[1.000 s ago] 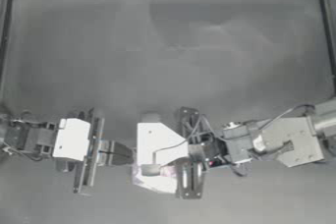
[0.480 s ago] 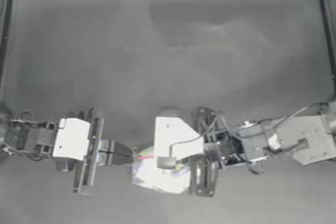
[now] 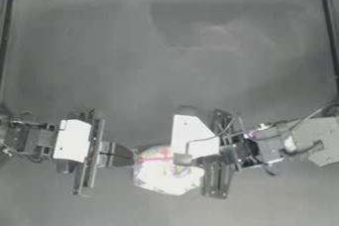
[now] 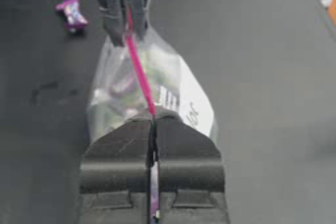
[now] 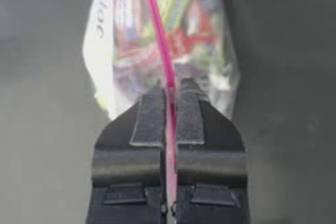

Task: Put candy in bag

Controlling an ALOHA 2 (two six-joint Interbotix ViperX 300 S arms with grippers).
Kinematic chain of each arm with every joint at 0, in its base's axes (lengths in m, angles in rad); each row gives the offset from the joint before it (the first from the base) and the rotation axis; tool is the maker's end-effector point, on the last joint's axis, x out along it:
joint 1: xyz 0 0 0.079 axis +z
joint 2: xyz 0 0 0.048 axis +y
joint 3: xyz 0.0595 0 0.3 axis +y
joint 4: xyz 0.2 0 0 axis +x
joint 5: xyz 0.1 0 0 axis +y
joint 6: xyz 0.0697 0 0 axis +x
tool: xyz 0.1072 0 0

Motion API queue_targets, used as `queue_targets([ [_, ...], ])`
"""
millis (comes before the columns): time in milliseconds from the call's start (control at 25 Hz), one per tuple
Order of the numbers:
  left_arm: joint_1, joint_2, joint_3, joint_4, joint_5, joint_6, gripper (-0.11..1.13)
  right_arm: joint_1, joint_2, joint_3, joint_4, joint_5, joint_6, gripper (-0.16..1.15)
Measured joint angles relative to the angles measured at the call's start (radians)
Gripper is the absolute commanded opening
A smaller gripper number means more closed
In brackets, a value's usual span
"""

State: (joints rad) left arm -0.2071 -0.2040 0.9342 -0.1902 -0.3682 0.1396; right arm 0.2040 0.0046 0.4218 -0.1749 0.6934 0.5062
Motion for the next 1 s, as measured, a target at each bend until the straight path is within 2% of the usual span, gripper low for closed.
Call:
queue_targets([
  [1000, -0.002, 0.0, 0.008, -0.011, -0.002, 0.0, 0.13, 0.054, -0.106, 0.156, -0.014, -0.02, 0.175, 0.05],
])
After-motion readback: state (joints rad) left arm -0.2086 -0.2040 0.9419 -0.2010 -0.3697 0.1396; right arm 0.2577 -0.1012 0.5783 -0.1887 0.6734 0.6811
